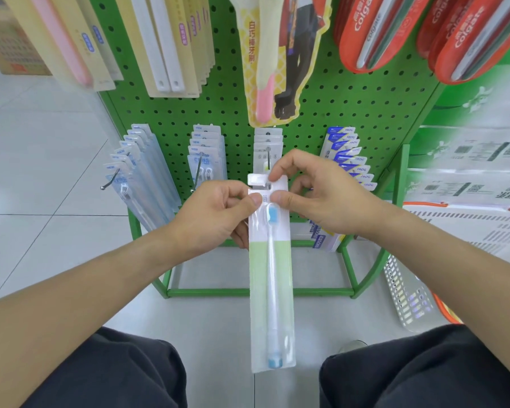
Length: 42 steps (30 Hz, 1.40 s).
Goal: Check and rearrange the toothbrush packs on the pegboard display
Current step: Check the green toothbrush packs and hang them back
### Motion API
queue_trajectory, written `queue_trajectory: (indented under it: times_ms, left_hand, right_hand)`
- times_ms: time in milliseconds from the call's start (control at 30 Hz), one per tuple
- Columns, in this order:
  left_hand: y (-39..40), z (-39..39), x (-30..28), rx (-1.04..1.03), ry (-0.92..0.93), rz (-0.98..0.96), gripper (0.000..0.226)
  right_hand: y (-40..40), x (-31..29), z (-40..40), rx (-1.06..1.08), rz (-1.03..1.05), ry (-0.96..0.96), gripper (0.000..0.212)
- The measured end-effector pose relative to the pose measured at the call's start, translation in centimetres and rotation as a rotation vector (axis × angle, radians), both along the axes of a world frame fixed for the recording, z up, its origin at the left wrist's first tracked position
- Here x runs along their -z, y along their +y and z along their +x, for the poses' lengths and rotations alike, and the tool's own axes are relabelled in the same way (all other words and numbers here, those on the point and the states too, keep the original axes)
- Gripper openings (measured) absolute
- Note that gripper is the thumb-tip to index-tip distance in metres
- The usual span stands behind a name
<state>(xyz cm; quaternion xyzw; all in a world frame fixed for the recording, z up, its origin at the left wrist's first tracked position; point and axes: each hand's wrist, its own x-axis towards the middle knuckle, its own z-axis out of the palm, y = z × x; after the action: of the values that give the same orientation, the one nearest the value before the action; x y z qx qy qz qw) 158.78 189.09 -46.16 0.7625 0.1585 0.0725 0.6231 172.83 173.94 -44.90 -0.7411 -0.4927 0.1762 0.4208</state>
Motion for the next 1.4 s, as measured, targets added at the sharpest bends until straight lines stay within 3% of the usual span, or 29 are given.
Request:
queue_trajectory:
  times_ms: [167,267,367,500,600,733,867,967,1100,1300,1400]
  left_hand:
    - [0.2,0.2,-0.4,-0.153,-0.028,-0.008,0.029]
    - [0.3,0.2,-0.5,-0.203,-0.049,-0.043,0.026]
    - [0.4,0.1,-0.4,-0.221,-0.05,-0.056,0.026]
    - [0.5,-0.1,-0.4,-0.16,-0.022,-0.073,0.028]
    - [0.3,-0.4,-0.5,-0.036,0.077,-0.114,0.044]
    - [0.1,-0.7,-0.4,0.038,0.098,-0.101,0.041]
    - [0.5,-0.6,-0.1,-0.003,0.068,-0.095,0.04]
    - [0.6,-0.6,-0.2,-0.042,0.071,-0.18,0.04]
    - [0.9,-0.6,0.0,-0.071,0.089,-0.274,0.045]
    - [0.9,-0.8,-0.1,-0.084,0.072,-0.297,0.045]
    - [0.9,-0.7,-0.3,-0.124,0.018,-0.303,0.038]
  right_hand:
    - [0.8,0.1,-1.4,0.146,0.11,-0.121,0.009]
    - [1.0,-0.2,-2.1,0.05,0.06,-0.251,0.012]
    - [1.1,0.0,-2.5,0.001,-0.01,-0.256,0.022]
    - [1.2,0.0,-2.6,0.046,0.015,-0.185,0.023]
    - [1.1,-0.2,-2.4,0.046,0.025,-0.163,0.028]
    - [1.0,-0.3,-1.7,-0.036,0.011,-0.054,0.04]
    - [1.1,-0.1,-1.0,-0.04,0.038,-0.182,0.042]
    - [1.5,0.6,-0.9,-0.031,0.204,-0.414,0.033]
    - [2.1,1.1,-1.1,-0.032,0.331,-0.562,0.019]
    - [2.5,1.0,-1.9,-0.005,0.435,-0.611,0.006]
    - [2.6,0.8,-2.7,0.092,0.394,-0.502,0.008]
